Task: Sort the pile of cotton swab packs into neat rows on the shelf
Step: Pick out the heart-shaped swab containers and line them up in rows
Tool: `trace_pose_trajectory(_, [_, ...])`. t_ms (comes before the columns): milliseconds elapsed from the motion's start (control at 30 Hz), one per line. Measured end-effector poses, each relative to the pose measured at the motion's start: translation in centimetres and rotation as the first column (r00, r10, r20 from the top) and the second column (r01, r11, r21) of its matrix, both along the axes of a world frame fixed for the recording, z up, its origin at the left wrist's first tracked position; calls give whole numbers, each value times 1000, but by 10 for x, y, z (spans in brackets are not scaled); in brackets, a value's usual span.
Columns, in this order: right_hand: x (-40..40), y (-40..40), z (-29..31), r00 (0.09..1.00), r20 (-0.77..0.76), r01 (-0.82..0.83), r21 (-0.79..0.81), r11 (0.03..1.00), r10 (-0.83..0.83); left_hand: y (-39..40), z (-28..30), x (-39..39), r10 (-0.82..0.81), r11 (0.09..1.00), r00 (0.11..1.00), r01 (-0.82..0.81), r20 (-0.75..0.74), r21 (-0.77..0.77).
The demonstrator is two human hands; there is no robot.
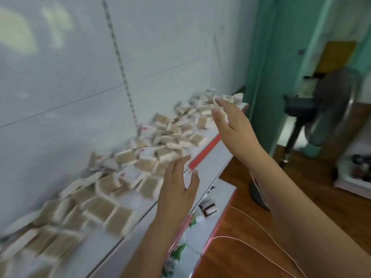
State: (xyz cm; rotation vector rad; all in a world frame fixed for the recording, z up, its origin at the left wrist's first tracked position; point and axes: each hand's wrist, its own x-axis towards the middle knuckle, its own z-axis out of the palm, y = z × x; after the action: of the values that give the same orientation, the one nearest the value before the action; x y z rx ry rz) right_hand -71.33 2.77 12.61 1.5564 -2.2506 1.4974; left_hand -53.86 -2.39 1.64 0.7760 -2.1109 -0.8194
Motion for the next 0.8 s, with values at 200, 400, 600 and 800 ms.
trace_pose_trajectory(200, [-114, -17, -20, 994, -29, 103, 11, 995, -103, -31, -16, -127, -112, 993, 992, 115, 55, -42])
trace_pose_trajectory(400, [-229, -96, -31, 989, -39, 147, 61, 987, -145, -117, -48, -241, -65, 991, 989, 80, 133, -105])
trace_pose_trajectory(600, [-318, -153, -45, 989, 7, 148, 129, 981, -150, -197, -49, -337, 42, 990, 987, -21, 153, -137])
trace_pose_trajectory(800, [-409, -198, -68, 982, 10, 185, 193, 964, -190, -240, -56, -412, 82, 984, 969, -41, 235, -172])
